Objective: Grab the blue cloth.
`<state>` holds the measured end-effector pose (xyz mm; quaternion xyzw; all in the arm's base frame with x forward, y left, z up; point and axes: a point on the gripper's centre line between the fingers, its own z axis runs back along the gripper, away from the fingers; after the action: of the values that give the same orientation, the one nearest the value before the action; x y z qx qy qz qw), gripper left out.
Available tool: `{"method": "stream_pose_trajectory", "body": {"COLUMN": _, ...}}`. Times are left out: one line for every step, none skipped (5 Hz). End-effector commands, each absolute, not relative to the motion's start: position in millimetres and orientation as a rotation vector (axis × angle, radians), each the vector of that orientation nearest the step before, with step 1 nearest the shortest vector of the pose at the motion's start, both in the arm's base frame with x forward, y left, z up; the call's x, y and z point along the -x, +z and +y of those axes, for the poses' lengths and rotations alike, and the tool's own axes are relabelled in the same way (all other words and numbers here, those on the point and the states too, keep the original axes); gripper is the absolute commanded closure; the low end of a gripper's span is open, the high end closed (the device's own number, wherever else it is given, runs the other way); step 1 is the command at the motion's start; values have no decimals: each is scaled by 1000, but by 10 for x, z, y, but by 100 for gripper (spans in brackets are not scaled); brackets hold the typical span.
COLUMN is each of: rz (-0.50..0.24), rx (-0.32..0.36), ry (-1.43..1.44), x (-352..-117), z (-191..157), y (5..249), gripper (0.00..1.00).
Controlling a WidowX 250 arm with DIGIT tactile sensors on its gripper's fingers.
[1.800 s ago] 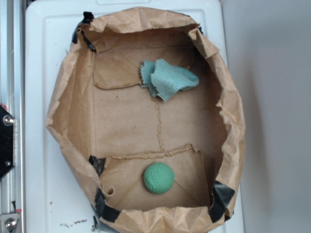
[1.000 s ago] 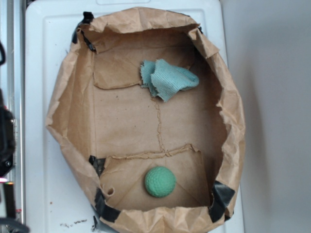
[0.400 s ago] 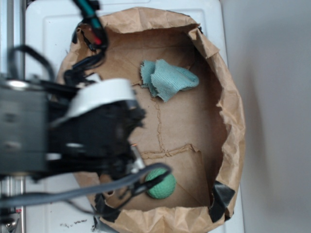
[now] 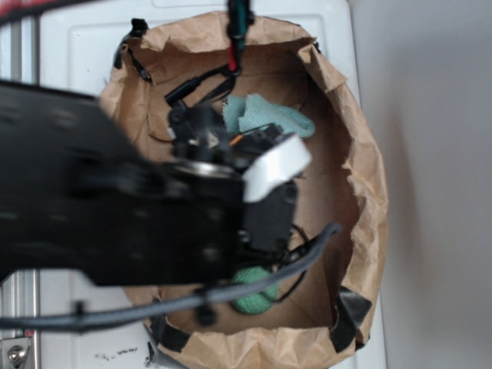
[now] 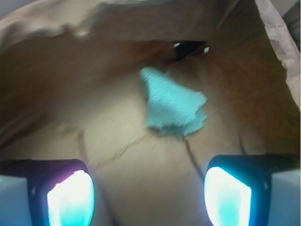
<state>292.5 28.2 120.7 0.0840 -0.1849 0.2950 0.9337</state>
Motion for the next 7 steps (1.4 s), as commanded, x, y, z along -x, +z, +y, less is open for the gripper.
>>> {"method": "stream_pose_trajectory", "body": {"rz": -444, "rx": -158, "ry": 613, "x": -2994, "z": 349, "y": 1433, "gripper": 0}}
{"method": "stream_pose_trajectory", "body": {"rz": -444, "rx": -158, "ry": 613, "x": -2994, "z": 349, "y": 1433, "gripper": 0}}
{"method": "stream_pose_trajectory", "body": {"rz": -444, "rx": -158, "ry": 613, "x": -2994, "z": 349, "y": 1433, "gripper": 0}}
{"method": "stream_pose_trajectory", "body": {"rz": -444, "rx": -158, "ry": 613, "x": -2994, "z": 349, "y": 1433, "gripper": 0}}
{"method": "stream_pose_trajectory", "body": {"rz": -494, "rx": -155, "ry": 626, "x": -3132, "z": 558, "y": 1297, "gripper": 0}}
{"method": "stream_pose_trajectory", "body": {"rz": -509, "rx": -119, "ry": 621, "x": -3135, "z": 734, "y": 1249, "gripper": 0}}
{"method": "stream_pose_trajectory", "body": {"rz": -523, "rx": -105, "ry": 597, "x": -3131, "z": 970, "y": 1131, "gripper": 0}}
